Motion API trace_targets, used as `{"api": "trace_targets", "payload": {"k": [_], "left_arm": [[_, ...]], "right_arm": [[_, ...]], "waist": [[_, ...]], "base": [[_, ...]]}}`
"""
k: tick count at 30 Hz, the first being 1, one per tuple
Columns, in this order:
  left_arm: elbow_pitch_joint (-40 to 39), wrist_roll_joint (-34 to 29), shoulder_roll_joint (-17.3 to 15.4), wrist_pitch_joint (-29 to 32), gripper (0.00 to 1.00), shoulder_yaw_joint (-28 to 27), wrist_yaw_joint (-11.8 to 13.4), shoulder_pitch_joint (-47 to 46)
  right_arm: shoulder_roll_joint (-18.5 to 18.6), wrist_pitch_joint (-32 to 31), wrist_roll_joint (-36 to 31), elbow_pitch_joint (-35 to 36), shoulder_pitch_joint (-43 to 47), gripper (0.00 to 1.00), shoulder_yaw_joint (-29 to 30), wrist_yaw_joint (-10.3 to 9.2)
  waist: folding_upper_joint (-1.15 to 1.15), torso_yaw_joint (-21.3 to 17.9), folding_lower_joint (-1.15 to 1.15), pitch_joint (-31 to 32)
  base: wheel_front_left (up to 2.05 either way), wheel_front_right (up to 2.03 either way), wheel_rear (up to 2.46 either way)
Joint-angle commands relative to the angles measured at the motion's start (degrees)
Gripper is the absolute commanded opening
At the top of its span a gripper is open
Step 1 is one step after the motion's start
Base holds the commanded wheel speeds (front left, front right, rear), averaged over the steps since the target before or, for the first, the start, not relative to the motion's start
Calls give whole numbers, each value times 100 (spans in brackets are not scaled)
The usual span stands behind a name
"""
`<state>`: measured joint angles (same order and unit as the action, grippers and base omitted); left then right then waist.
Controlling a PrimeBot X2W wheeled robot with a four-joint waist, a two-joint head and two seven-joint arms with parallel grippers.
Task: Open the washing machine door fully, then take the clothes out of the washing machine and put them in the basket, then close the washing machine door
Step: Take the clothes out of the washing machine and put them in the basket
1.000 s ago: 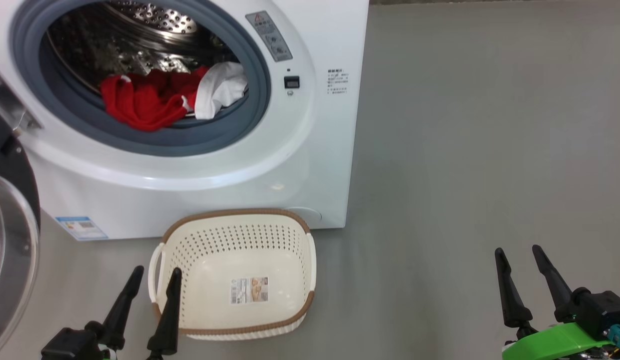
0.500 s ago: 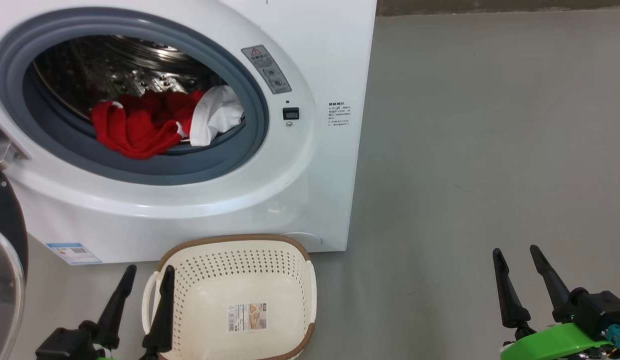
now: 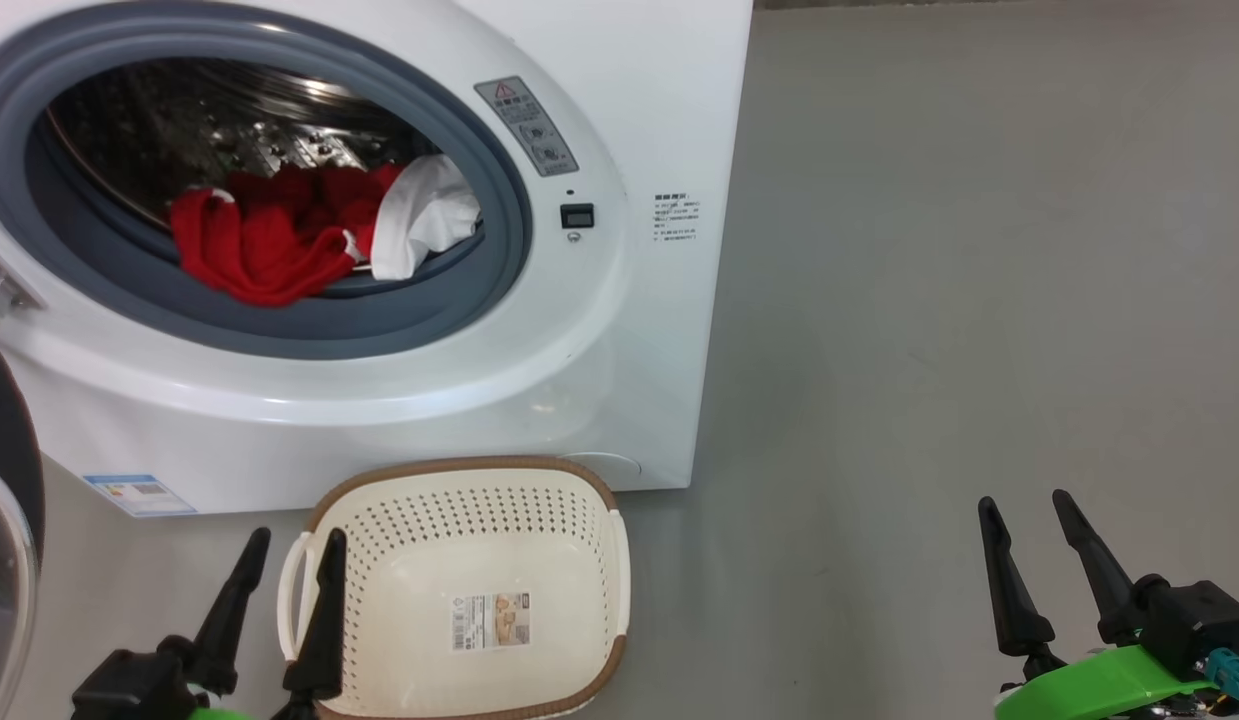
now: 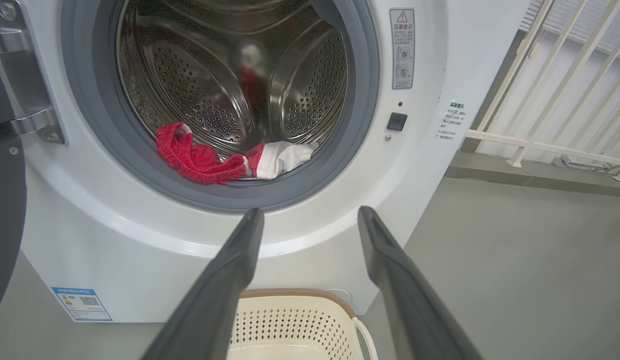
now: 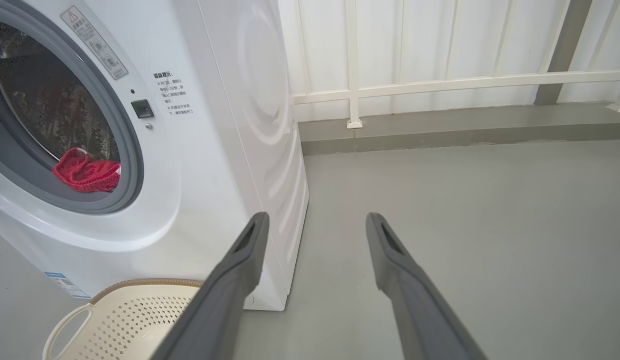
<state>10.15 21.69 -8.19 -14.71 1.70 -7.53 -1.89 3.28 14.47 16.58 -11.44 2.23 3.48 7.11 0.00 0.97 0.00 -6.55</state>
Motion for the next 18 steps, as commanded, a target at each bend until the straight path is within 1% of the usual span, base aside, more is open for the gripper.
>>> {"api": "trace_targets", "payload": {"k": [1, 6, 11, 14, 18], "left_arm": [[-88, -5, -77, -29, 100, -211, 4, -246], [168, -116, -156, -29, 100, -109, 4, -563], [680, -227, -356, -29, 100, 119, 4, -1339], [1165, -317, -494, -29, 100, 130, 4, -1981], [2046, -483, -679, -27, 100, 127, 6, -2979]], "right_arm": [[47, 52, -25, 141, -162, 100, -130, 37], [21, 52, -32, 183, -285, 100, -144, 37], [-6, 52, -32, 210, -438, 100, -185, 37], [-20, 52, -34, 238, -563, 100, -205, 37], [-33, 52, -38, 271, -724, 100, -240, 37]], "waist": [[0, -22, 0, -48], [0, -59, 0, -278], [0, -109, 0, -618], [0, -176, 0, -887], [0, -299, 0, -1248]], "base": [[0, 0, 0], [0, 0, 0], [0, 0, 0], [0, 0, 0], [0, 0, 0]]}}
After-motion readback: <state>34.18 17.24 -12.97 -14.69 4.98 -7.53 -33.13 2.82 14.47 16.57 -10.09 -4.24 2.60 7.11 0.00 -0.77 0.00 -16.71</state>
